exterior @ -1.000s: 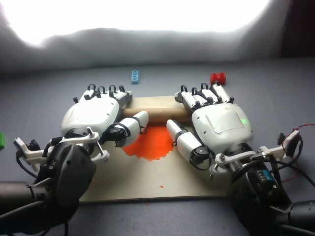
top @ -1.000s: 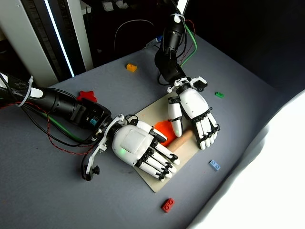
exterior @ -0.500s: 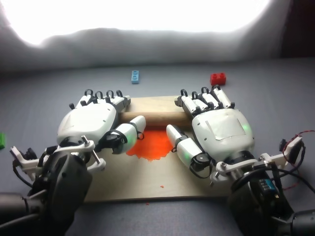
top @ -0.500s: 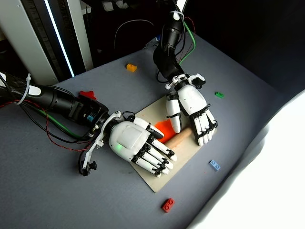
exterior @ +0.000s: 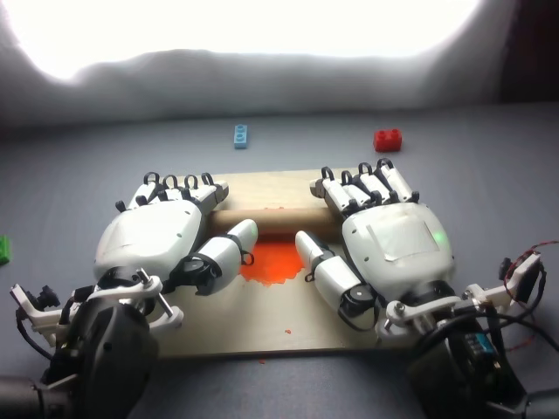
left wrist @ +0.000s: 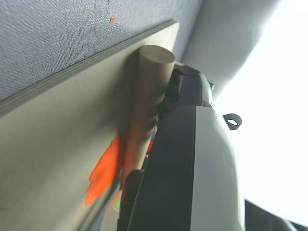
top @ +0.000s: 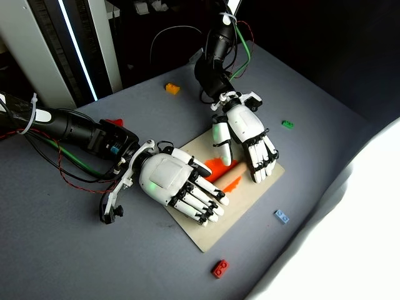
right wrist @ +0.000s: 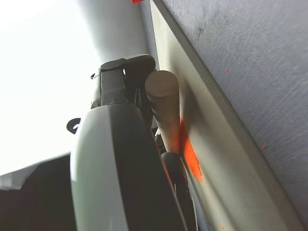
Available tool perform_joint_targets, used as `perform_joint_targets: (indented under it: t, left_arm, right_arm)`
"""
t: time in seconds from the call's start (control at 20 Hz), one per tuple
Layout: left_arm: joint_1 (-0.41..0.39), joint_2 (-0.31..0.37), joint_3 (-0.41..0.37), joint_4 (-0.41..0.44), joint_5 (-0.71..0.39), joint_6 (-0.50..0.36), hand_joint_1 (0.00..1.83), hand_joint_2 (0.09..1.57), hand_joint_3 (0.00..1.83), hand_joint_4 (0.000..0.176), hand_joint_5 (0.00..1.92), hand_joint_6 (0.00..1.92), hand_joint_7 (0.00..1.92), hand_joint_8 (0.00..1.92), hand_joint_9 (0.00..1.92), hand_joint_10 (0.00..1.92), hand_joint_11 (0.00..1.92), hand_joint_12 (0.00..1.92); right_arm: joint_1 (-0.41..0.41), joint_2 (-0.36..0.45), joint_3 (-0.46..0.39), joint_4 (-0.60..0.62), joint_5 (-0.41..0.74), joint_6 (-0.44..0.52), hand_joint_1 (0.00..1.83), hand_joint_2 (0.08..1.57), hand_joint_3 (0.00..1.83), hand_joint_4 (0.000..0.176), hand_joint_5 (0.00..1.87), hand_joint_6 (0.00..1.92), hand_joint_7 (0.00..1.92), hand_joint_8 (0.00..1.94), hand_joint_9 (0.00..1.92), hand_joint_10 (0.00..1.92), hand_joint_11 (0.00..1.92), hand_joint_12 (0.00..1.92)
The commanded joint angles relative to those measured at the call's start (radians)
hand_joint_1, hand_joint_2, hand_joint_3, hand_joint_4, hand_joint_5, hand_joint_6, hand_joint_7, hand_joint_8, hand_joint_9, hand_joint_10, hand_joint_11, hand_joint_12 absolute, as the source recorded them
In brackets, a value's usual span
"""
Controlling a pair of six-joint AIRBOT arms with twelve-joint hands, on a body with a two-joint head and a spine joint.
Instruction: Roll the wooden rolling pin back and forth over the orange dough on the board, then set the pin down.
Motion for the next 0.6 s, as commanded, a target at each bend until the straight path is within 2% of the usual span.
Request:
perform_joint_targets:
  t: [0.0,0.05,0.25,0.55]
  left_arm:
    - [0.014,0.003,-0.005,0.026,-0.048,-0.01,0.0,1.45,0.0,0.0,0.34,0.0,0.41,0.0,0.37,0.0,0.0,0.78]
    - [0.019,0.004,-0.012,0.032,-0.057,-0.01,0.0,1.45,0.0,0.0,0.34,0.0,0.4,0.0,0.36,0.0,0.0,0.76]
    - [0.034,0.007,-0.032,0.037,-0.08,-0.014,0.0,1.44,0.0,0.0,0.31,0.0,0.34,0.0,0.31,0.0,0.0,0.73]
    - [0.058,0.007,-0.045,0.052,-0.107,-0.038,0.0,1.44,0.0,0.0,0.32,0.0,0.35,0.01,0.32,0.01,0.0,0.73]
  right_arm:
    - [-0.014,0.003,-0.01,-0.034,0.05,-0.007,0.0,1.46,0.0,0.0,0.2,0.62,0.53,0.01,0.22,0.63,0.0,1.3]
    - [-0.021,0.007,-0.025,-0.034,0.052,-0.011,0.0,1.46,0.0,0.0,0.21,0.62,0.54,0.02,0.22,0.64,0.0,1.32]
    - [-0.039,0.017,-0.064,-0.034,0.059,-0.024,0.0,1.45,0.0,0.0,0.15,0.57,0.48,0.0,0.17,0.63,0.0,1.17]
    - [-0.059,0.024,-0.098,-0.034,0.065,-0.034,0.0,1.45,0.0,0.0,0.15,0.56,0.47,0.0,0.16,0.63,0.0,1.16]
